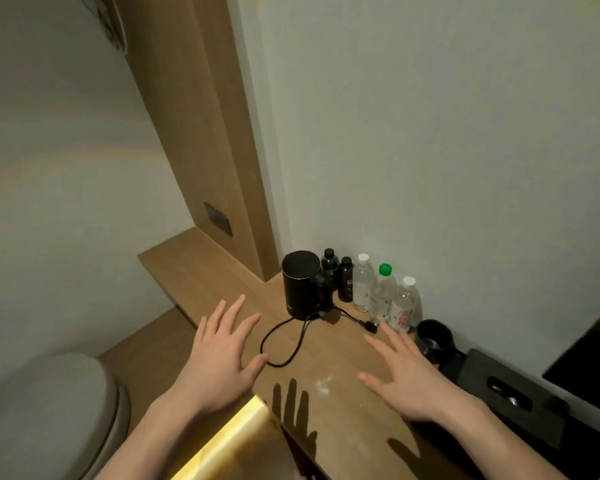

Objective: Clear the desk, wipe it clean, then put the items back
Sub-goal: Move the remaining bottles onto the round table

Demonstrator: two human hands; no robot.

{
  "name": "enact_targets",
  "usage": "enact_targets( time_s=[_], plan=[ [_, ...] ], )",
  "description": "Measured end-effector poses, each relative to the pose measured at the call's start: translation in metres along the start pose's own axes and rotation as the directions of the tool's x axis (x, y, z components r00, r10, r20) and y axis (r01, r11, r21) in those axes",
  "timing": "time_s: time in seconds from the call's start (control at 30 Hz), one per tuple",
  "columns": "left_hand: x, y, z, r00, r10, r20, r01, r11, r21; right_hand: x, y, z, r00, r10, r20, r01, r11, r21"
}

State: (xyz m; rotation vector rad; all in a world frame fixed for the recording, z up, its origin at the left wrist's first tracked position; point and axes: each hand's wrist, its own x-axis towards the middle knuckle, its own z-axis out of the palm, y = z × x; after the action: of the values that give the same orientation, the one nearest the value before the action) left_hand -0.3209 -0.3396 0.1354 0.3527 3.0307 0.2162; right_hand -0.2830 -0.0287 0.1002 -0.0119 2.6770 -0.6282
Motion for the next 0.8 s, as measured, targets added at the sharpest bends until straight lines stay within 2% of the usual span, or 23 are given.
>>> enact_targets(
  time_s=[0.2, 0.43, 0.63, 0.8],
  plan=[
    [0.079, -0.013, 0.012, 0.995, 0.075, 0.066, -0.074, 0.997, -0.020, 0.055, -0.001, -0.022, 0.996, 0.048, -0.070, -0.048, 0.999, 0.003],
    [0.214, -0.032, 0.023, 0.962, 0.237, 0.135, -0.232, 0.971, -0.050, 0.119, -0.007, -0.025, 0.969, 0.167, -0.182, -0.145, 0.981, 0.126],
    [0.338, -0.020, 0.033, 0.877, 0.425, 0.224, -0.427, 0.903, -0.043, 0.186, -0.025, -0.031, 0.926, 0.298, -0.231, -0.254, 0.946, 0.204],
    [0.403, -0.013, 0.051, 0.811, 0.503, 0.299, -0.520, 0.854, -0.024, 0.250, -0.044, -0.044, 0.908, 0.339, -0.248, -0.301, 0.937, 0.179]
  ],
)
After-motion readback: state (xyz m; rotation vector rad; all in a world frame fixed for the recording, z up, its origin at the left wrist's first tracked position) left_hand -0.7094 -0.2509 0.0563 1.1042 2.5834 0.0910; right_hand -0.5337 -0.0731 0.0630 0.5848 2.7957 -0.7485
